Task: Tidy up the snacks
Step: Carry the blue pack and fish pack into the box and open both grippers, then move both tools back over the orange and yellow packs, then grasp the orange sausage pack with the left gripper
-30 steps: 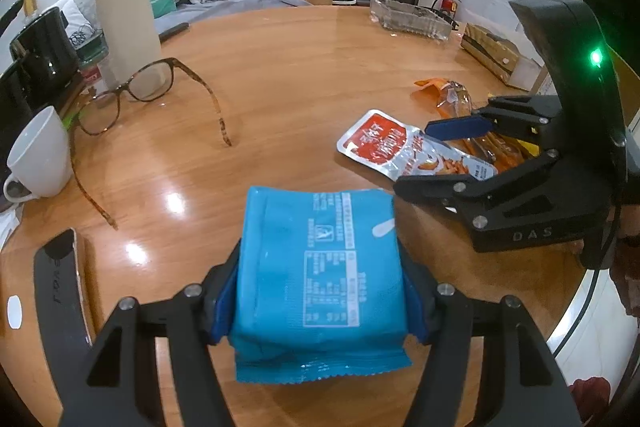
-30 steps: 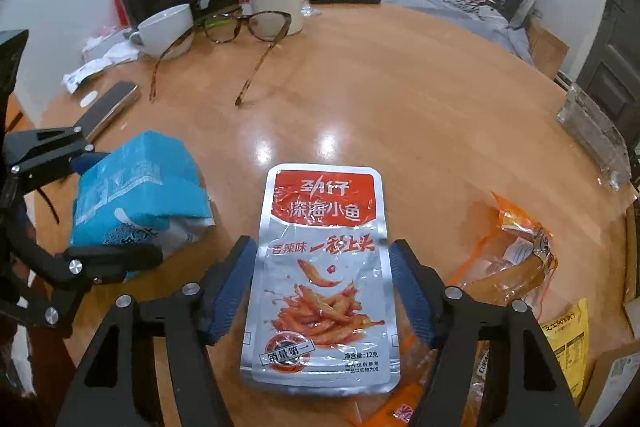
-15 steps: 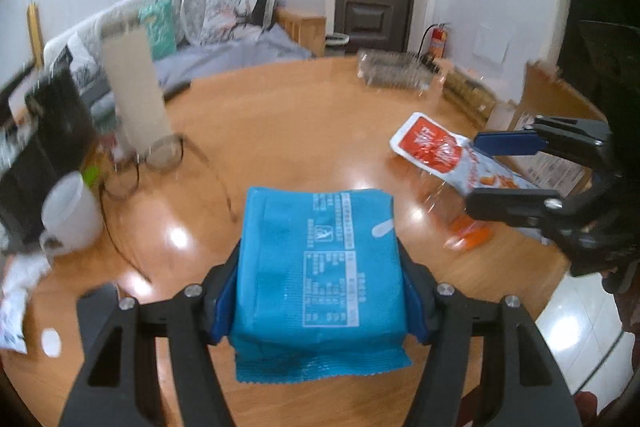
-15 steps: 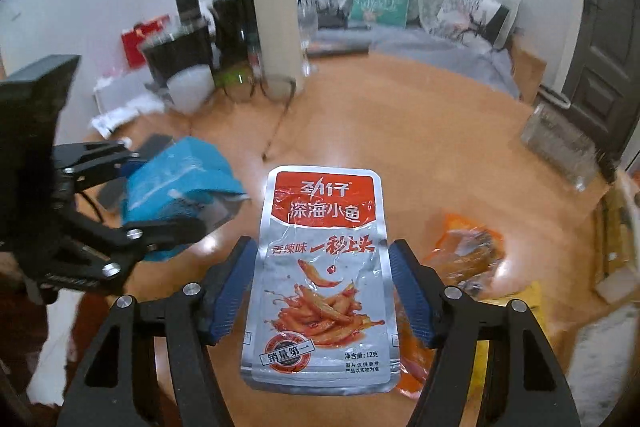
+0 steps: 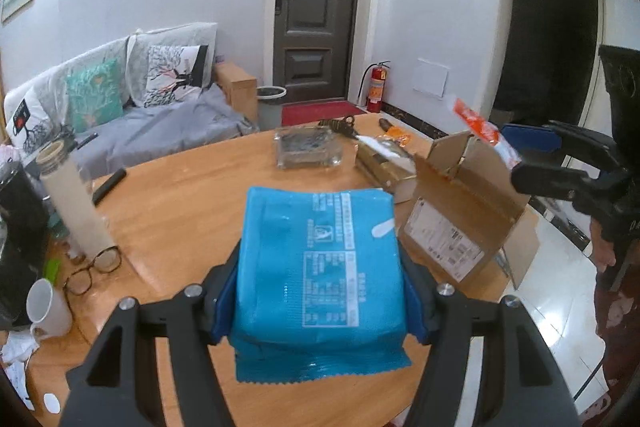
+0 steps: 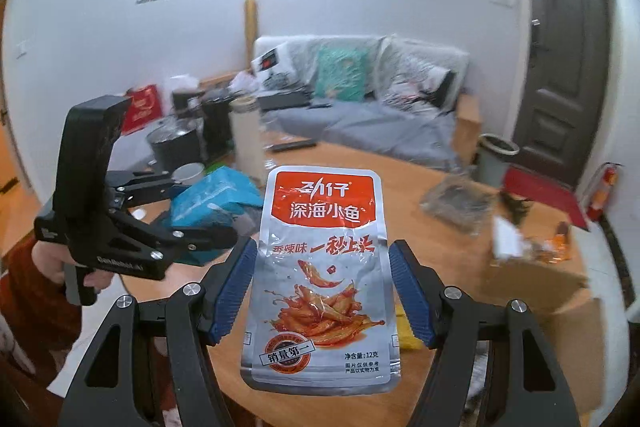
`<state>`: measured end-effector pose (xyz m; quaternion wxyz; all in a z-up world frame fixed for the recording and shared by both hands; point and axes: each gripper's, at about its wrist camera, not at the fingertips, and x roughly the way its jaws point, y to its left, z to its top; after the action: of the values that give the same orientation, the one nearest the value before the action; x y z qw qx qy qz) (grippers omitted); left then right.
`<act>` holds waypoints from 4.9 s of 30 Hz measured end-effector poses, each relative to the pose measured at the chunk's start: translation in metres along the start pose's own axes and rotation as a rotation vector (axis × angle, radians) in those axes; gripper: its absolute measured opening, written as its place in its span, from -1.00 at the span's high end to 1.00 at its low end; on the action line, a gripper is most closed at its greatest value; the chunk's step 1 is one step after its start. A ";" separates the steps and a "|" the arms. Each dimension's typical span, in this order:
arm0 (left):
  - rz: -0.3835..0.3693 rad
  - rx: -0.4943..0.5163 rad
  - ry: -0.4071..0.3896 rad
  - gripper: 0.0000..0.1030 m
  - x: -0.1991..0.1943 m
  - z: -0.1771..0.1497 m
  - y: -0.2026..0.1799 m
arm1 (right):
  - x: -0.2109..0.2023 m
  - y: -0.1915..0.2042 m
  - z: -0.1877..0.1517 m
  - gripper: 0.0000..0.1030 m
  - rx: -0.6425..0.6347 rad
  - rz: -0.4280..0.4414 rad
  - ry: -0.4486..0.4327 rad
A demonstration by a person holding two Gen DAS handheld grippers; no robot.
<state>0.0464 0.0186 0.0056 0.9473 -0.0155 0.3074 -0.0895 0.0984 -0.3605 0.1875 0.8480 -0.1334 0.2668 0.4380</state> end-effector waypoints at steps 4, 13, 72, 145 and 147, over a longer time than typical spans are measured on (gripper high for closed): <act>-0.001 0.000 0.014 -0.22 0.008 0.002 -0.012 | -0.025 -0.024 -0.011 -0.27 0.023 -0.051 -0.003; 0.105 0.019 -0.002 -0.22 -0.025 -0.018 -0.027 | -0.040 -0.055 -0.029 -0.27 0.079 -0.062 0.000; -0.018 0.226 0.156 -0.67 0.082 0.096 -0.124 | -0.037 -0.166 -0.058 -0.42 0.255 -0.074 0.108; 0.107 -0.032 0.342 -0.16 0.140 -0.117 0.062 | 0.232 -0.030 -0.105 -0.77 0.413 -0.313 0.344; 0.106 -0.027 0.342 -0.15 0.138 -0.118 0.062 | 0.240 -0.035 -0.100 -0.77 0.409 -0.317 0.346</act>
<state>0.0974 0.0580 -0.1753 0.8843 0.0033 0.4654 -0.0367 0.2066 -0.2654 -0.0317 0.8571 -0.0724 0.4656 0.2081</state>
